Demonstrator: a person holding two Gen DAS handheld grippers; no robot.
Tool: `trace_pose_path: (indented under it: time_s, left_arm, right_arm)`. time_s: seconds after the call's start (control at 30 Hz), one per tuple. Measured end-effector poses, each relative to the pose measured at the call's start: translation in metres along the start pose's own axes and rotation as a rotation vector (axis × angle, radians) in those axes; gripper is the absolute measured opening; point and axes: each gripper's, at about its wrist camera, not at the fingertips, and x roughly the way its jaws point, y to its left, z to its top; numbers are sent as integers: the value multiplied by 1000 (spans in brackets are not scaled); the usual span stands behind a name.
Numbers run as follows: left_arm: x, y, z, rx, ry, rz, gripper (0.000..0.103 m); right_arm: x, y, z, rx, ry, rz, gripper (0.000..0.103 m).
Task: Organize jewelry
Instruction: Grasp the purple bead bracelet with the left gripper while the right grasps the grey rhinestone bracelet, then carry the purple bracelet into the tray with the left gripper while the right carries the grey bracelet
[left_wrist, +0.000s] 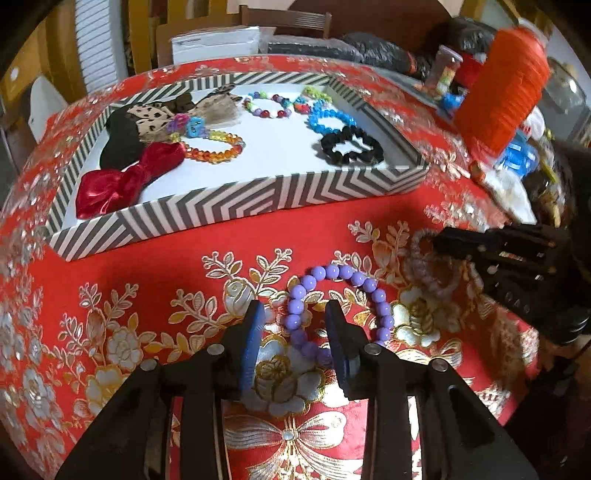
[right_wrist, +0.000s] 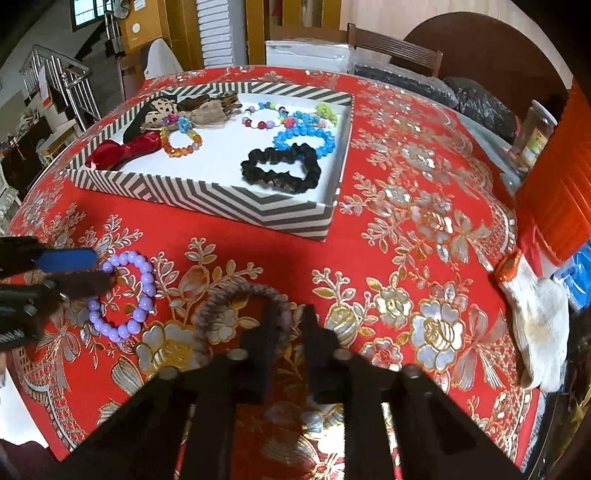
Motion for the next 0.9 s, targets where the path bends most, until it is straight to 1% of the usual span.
trace_pose_path:
  time_s: [0.07, 0.1, 0.13, 0.17, 0.27, 0.43, 0.57, 0.7, 0.9]
  left_arm:
    - [2, -1, 0, 0, -5, 0, 24]
    - [2, -1, 0, -2, -11, -6, 20]
    - [2, -1, 1, -5, -11, -20, 6]
    - [3, 0, 1, -10, -8, -33, 1]
    - [0, 7, 4, -52, 0, -86, 1]
    - [-20, 10, 11, -54, -43, -89, 1]
    - [-38, 8, 17, -41, -78, -81, 1]
    - [-53, 8, 25, -25, -111, -56, 1]
    - [-68, 12, 33, -16, -140, -21, 1]
  right_arm:
    - [-1, -2, 0, 20, -1, 21, 7]
    - [-2, -4, 1, 32, -7, 34, 7]
    - [-5, -4, 1, 38, -17, 42, 7]
    - [-7, -4, 1, 39, -27, 44, 7]
    - [-13, -6, 2, 53, -49, 59, 7]
    - [-24, -11, 4, 86, -84, 96, 7]
    - [-27, -14, 5, 103, -93, 111, 7]
    - [-29, -12, 5, 99, -95, 121, 7]
    - [-34, -11, 6, 98, -110, 136, 7]
